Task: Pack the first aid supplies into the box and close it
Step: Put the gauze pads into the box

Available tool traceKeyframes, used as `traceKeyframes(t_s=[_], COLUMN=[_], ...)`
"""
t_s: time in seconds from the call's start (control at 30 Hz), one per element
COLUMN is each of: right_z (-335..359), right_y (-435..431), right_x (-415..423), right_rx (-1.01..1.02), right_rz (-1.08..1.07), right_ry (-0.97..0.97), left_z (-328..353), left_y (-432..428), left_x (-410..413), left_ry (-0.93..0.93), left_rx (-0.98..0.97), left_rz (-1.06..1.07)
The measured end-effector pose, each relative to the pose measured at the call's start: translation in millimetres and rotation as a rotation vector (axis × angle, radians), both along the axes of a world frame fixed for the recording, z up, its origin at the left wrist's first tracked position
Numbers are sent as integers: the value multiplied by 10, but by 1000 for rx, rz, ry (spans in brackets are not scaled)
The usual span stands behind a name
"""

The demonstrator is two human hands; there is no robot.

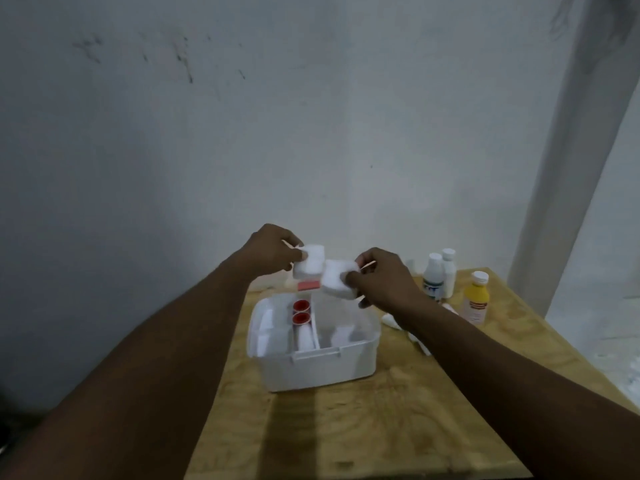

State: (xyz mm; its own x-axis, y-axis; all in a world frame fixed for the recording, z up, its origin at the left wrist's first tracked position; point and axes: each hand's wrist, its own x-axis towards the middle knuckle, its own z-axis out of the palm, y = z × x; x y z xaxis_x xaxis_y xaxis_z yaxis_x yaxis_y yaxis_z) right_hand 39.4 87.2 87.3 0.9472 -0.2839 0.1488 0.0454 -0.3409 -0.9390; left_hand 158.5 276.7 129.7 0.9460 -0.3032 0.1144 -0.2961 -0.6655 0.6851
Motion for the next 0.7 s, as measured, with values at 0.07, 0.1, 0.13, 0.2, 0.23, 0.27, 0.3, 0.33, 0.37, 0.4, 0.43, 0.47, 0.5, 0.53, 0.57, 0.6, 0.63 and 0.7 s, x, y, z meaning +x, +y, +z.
traceKeyframes(t_s=[0.07, 0.1, 0.13, 0.2, 0.23, 0.27, 0.3, 0.33, 0.37, 0.4, 0.43, 0.47, 0.5, 0.53, 0.57, 0.6, 0.63, 0.7], right_z=[14, 1, -29, -115, -167, -216, -266, -304, -340, -367, -388, -409, -430, -450, -466, -478, -492, -511], right_y=[286, 419, 539, 736, 811, 872, 917, 952, 975, 991, 1004, 1015, 1027, 1040, 1053, 1065, 1072, 1068], right_x=[-27, -33, -27, -5, 5, 15, 29, 37, 48, 55, 57, 59, 57, 49, 41, 32, 25, 17], right_rx=[-10, -44, -100, -247, -307, -352, -389, -427, -467, -503, -532, -567, -612, -662, -707, -748, -781, -808], right_rz=[84, 112, 131, 138, 138, 141, 147, 151, 154, 155, 154, 148, 137, 123, 106, 89, 71, 38], right_ry=[25, 24, 17, 3, -1, -4, -2, -1, 2, 2, 4, 1, -9, -23, -36, -46, -54, -86], left_z=[-39, -68, -99, -169, -205, -246, -288, -334, -378, -422, -463, -498, -530, -554, -574, -592, -605, -625], left_y=[277, 393, 491, 637, 686, 725, 750, 765, 768, 764, 754, 736, 716, 698, 681, 672, 668, 678], left_x=[-17, -39, -70, -127, -147, -158, -158, -147, -136, -126, -116, -119, -120, -130, -139, -143, -145, -137], left_ry=[39, 60, 83, 125, 140, 150, 157, 163, 164, 153, 134, 111, 91, 75, 62, 43, 18, -22], left_rx=[-60, -78, -91, -90, -75, -55, -37, -24, -16, -4, 22, 61, 94, 115, 134, 163, 199, 251], left_rz=[43, 55, 58, 57, 56, 51, 42, 34, 26, 23, 22, 17, 7, -5, -11, -9, -4, 4])
